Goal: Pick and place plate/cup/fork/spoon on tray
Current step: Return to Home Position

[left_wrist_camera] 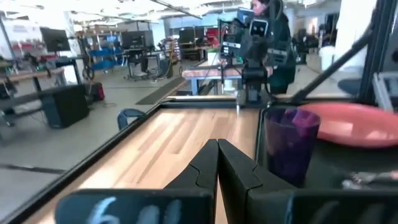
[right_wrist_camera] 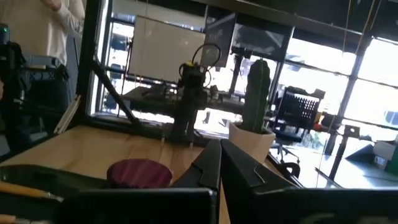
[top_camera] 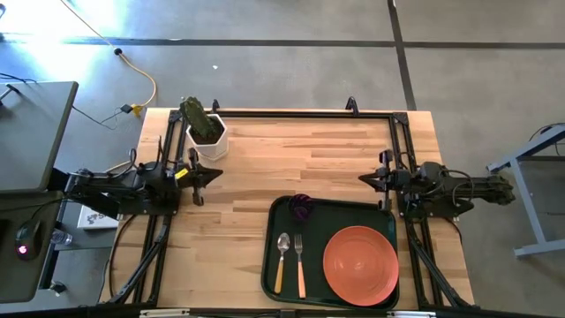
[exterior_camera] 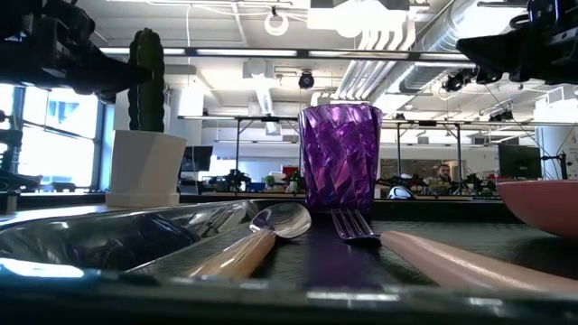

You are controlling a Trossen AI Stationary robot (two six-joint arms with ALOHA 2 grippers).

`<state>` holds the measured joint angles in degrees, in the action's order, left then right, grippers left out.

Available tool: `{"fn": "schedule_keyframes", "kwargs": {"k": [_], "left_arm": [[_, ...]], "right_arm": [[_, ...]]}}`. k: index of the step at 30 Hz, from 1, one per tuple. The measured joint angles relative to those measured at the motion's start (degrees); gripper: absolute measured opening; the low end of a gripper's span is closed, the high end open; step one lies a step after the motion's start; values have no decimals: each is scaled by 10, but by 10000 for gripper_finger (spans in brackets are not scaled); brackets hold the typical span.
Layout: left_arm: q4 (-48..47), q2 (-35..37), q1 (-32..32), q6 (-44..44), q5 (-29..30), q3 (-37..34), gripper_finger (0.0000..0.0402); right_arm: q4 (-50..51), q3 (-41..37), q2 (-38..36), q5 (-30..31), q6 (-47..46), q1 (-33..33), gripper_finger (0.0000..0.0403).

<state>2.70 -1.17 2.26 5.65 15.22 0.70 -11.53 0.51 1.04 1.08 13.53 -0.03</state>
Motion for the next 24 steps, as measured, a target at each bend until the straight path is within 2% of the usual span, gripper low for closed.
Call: {"fn": "schedule_keyframes", "kwargs": {"k": [3, 7, 10, 12, 15, 16, 18, 21, 24], "left_arm": [[-16, 9, 4, -18, -7, 20, 0], [-35, 10, 12, 17, -13, 47, 0], [4, 10, 11, 67, -23, 39, 0], [22, 10, 8, 68, -29, 31, 0], [43, 10, 7, 64, -73, 3, 0], [29, 9, 7, 69, -89, -1, 0], [22, 4, 7, 67, -104, -1, 0], [32, 5, 7, 48, -111, -1, 0], [57, 5, 8, 40, -163, 0, 0]], "right_arm": [[-12, 0, 0, -2, -13, 0, 0], [-10, 0, 0, 33, -53, 0, 0], [-12, 0, 0, 49, -60, 0, 0], [-14, 0, 0, 56, -61, 0, 0], [-12, 0, 0, 70, -81, 0, 0], [-12, 0, 0, 86, -85, 0, 0], [-14, 0, 0, 153, -90, 0, 0], [-9, 0, 0, 262, -153, 0, 0], [4, 0, 0, 357, -217, 0, 0]]}}
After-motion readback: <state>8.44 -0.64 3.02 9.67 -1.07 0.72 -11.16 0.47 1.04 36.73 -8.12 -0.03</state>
